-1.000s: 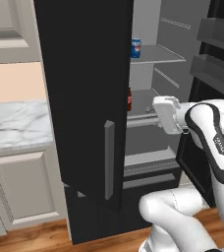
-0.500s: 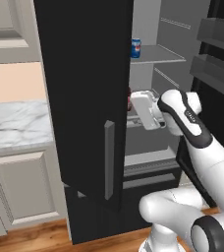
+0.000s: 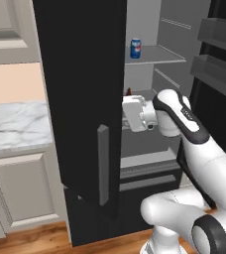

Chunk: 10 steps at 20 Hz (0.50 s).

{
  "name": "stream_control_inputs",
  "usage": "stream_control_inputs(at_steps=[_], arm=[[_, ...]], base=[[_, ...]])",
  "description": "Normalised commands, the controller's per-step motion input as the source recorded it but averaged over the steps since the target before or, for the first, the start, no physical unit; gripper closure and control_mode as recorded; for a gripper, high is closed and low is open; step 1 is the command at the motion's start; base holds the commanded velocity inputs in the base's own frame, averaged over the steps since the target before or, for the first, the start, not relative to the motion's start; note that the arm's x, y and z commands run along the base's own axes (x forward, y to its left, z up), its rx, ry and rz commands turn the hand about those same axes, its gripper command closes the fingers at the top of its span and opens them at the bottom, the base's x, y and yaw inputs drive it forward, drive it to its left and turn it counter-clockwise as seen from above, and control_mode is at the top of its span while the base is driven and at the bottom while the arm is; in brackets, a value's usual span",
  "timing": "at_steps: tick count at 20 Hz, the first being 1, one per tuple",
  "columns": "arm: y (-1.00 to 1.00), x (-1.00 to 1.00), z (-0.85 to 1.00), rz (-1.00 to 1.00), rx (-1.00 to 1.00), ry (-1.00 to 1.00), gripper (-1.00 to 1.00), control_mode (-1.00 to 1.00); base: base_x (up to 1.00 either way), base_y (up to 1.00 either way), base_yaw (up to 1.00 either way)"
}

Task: Open the fridge, grab two sodas, and place both sodas inside the bowl with ice on the dining counter.

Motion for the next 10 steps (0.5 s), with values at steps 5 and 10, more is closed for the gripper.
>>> stream_control_inputs(at_steps=[5, 10], arm=[[1.00, 0.00, 0.00, 0.16, -0.02, 0.00, -1.00, -1.00], [1.00, 0.00, 0.00, 0.14, -0.03, 0.00, -1.00, -1.00]], base=[[0.00, 0.00, 0.00], [0.00, 0.00, 0.00]])
